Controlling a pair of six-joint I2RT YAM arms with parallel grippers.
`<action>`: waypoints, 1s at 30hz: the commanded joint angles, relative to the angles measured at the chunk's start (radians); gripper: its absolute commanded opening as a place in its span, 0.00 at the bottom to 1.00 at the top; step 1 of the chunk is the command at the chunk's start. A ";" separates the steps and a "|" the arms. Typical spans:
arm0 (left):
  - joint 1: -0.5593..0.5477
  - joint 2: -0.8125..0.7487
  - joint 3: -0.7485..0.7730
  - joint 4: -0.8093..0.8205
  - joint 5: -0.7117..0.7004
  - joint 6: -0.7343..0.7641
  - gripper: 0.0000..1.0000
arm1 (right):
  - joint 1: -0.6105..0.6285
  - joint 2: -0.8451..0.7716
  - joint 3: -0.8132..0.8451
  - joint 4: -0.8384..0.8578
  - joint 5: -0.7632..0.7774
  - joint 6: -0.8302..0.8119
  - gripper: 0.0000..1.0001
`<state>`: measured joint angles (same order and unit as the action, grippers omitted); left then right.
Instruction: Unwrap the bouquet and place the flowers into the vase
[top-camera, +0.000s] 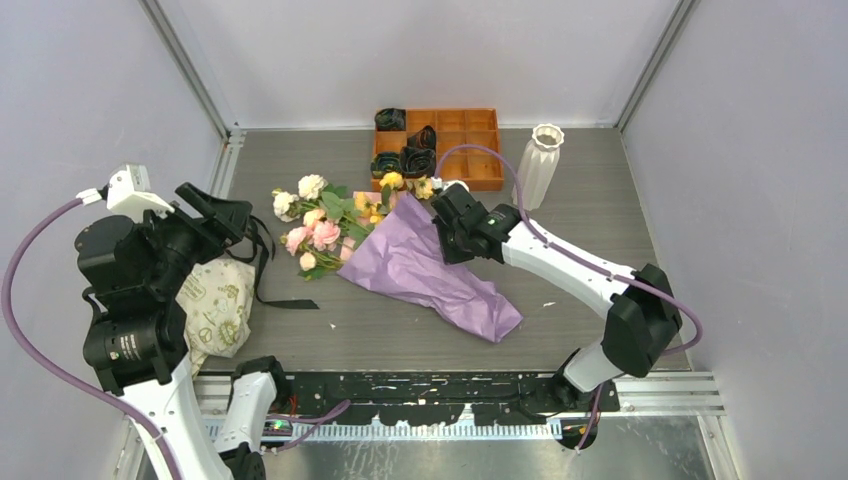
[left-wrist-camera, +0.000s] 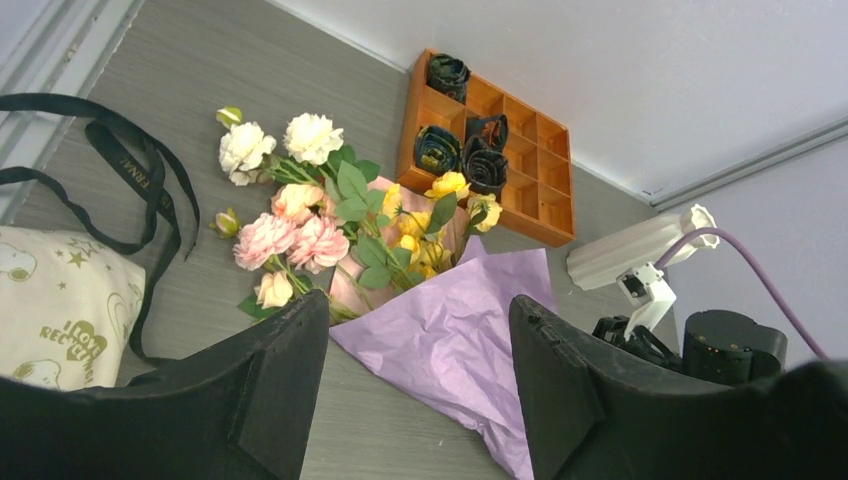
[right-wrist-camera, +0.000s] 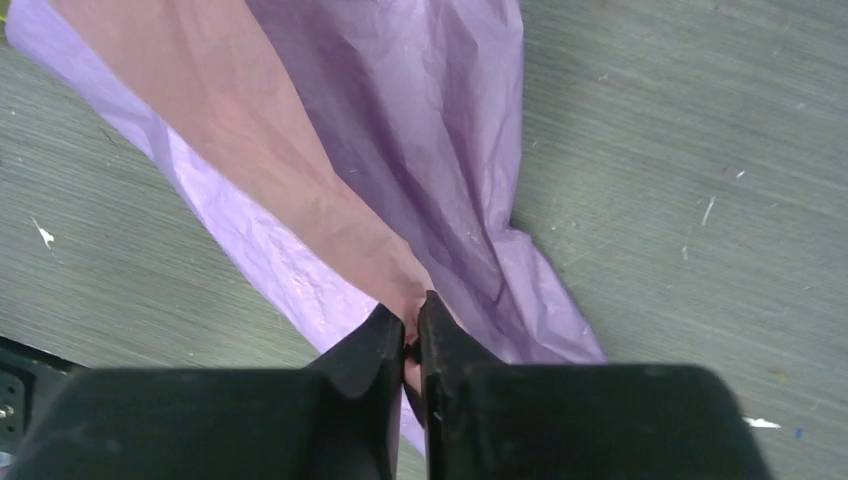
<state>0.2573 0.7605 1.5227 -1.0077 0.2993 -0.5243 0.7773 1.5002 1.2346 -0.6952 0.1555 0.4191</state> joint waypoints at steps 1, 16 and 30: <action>-0.002 -0.019 0.005 0.007 0.020 -0.007 0.67 | 0.012 0.003 0.024 0.046 -0.025 -0.024 0.08; -0.002 0.002 -0.108 0.016 -0.001 -0.057 0.64 | 0.479 0.052 0.040 0.088 -0.157 0.058 0.04; -0.002 -0.032 -0.306 0.115 0.066 -0.058 0.64 | 0.556 0.035 0.069 0.052 -0.096 0.038 0.75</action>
<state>0.2573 0.7464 1.2510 -0.9874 0.3012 -0.5766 1.3209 1.6939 1.2545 -0.6292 -0.0212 0.4683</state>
